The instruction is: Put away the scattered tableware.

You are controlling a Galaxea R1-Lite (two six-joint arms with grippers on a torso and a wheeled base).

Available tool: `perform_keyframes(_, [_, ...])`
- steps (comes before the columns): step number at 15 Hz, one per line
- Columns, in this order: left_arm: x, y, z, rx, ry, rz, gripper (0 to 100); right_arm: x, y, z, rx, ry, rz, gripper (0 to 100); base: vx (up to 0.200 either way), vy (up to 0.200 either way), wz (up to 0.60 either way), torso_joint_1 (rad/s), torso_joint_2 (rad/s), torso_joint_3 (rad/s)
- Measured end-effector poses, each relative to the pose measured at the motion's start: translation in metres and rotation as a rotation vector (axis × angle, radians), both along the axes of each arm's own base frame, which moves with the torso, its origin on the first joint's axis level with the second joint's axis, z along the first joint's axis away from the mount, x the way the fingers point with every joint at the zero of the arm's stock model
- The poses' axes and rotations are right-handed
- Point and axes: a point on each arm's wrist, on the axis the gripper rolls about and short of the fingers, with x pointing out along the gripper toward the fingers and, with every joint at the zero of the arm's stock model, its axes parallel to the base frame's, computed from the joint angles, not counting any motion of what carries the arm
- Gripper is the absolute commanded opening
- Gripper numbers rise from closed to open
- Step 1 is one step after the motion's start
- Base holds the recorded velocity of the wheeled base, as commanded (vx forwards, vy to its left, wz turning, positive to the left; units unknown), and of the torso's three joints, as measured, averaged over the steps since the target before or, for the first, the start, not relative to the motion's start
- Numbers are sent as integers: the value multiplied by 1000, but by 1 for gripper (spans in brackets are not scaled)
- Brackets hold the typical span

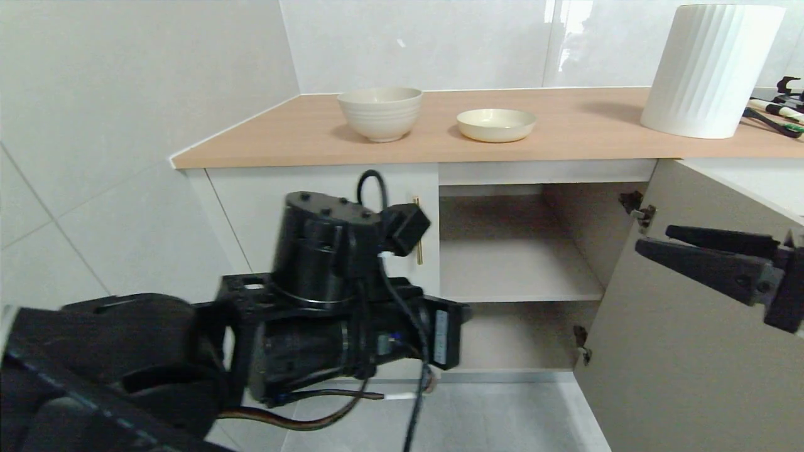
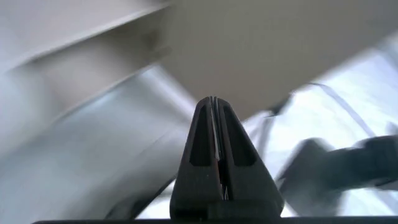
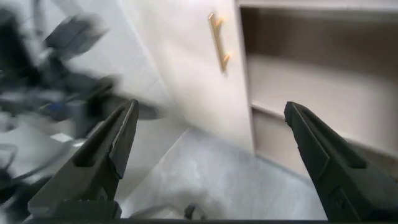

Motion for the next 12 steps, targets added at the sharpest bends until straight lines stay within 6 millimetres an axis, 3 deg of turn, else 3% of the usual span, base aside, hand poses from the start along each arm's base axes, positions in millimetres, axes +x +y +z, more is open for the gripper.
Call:
perform_keyframes(3, [0,72,1,3,-1,180,0,42,12,-6,-19,39,-27,100,0,0,0,0,0,0])
perform_keyframes(7, [-8,109,13,-29,-46,278,0,65,19,-12,-64,116,-38,100,0,0,0,0,0,0])
perform_keyframes(8, [-9,113,15,-18,-68,271,100,67,20,-14,-71,128,-43,100,0,0,0,0,0,0])
perform_keyframes(12, [-10,115,13,17,-101,237,100,69,19,-13,-81,123,-121,100,0,0,0,0,0,0])
